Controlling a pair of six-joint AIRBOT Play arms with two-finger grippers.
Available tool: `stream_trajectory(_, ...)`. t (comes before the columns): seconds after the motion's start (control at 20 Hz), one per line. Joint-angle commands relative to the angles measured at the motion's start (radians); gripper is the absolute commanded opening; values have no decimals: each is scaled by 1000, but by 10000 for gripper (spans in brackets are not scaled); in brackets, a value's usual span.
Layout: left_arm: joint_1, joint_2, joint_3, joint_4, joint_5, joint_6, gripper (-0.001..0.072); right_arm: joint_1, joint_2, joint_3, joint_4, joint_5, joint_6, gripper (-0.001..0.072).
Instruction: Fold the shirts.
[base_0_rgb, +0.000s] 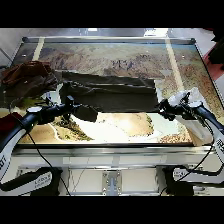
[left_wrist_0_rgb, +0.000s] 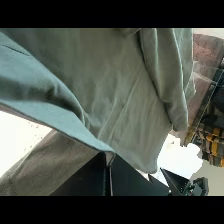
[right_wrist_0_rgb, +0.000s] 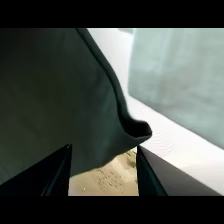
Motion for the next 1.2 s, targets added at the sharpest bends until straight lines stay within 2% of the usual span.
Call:
stream_trajectory(0.0,0,0,3,-3,-2,10,11,35,-11,-22,116,-133,-14,432)
stream_trajectory(0.15,0,0,3,-3,-8,10,10,41,-45,-23,112,-120,20,428)
stream_trajectory(0.2,0,0,3,-3,-11,10,11,41,-48,-22,115,-120,19,306)
stream_trajectory(0.25,0,0,3,-3,-12,10,11,41,-48,-21,132,-111,10,33)
stream_trajectory(0.35,0,0,5,-5,-11,11,10,39,-34,-18,203,-70,-89,37)
stream_trajectory(0.45,2,2,35,-7,-14,74,10,39,23,-11,243,-18,-132,36)
stream_trajectory(0.6,31,39,137,5,-116,167,10,38,186,11,151,59,-127,36)
stream_trajectory(0.75,75,140,217,73,-187,173,9,22,368,35,6,167,-93,35)
stream_trajectory(0.85,73,222,254,201,-195,123,8,16,480,64,-165,249,-43,34)
stream_trajectory(1.0,71,305,322,446,-335,3,7,17,608,131,-432,386,48,34)
stream_trajectory(1.05,60,323,342,536,-342,-31,6,17,637,156,-489,405,63,34)
stream_trajectory(1.15,7,330,389,748,-254,-116,6,17,656,196,-542,389,65,33)
